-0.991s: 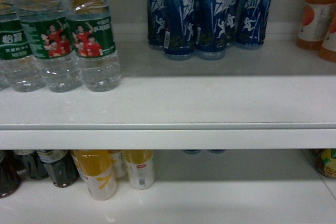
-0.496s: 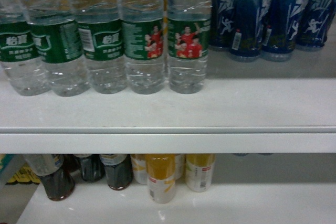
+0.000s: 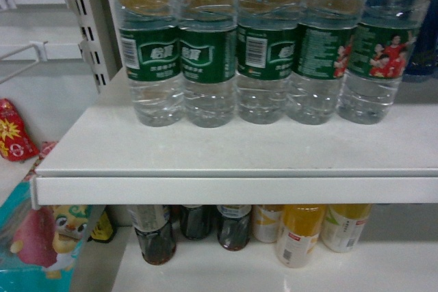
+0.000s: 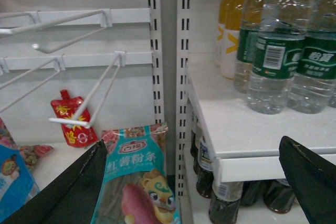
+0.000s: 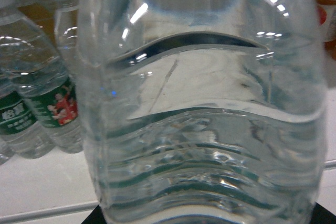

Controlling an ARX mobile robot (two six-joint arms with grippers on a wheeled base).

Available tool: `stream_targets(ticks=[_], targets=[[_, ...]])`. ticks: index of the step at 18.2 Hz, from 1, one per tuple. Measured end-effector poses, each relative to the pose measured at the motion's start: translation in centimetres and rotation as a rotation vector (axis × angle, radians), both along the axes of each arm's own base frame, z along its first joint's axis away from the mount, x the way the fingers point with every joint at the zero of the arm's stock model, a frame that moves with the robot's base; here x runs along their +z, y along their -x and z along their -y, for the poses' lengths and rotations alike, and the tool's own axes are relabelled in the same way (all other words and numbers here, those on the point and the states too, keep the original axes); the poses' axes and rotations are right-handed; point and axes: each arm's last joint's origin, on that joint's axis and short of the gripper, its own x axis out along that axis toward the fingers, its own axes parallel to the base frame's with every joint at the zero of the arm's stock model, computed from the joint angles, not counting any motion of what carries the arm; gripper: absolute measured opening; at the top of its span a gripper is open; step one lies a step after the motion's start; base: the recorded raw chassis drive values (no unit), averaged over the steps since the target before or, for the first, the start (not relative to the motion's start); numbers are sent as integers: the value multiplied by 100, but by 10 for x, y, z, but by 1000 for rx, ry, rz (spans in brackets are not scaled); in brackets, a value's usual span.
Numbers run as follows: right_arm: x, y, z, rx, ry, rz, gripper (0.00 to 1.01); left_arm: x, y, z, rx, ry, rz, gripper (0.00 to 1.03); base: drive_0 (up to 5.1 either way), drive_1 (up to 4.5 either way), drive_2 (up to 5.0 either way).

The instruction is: Move water from second to third shelf

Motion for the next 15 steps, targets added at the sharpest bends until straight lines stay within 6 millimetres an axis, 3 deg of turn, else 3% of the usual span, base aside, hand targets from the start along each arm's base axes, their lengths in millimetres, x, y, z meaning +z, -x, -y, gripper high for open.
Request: stream_targets(ticks=[10, 15], targets=[[0, 0, 0, 1, 0, 0, 43, 0, 0, 0, 0, 0, 0, 98, -488, 240, 240], [0, 0, -1, 10, -1, -5, 43, 0, 0, 0, 2, 0, -2, 98, 0, 0, 0]])
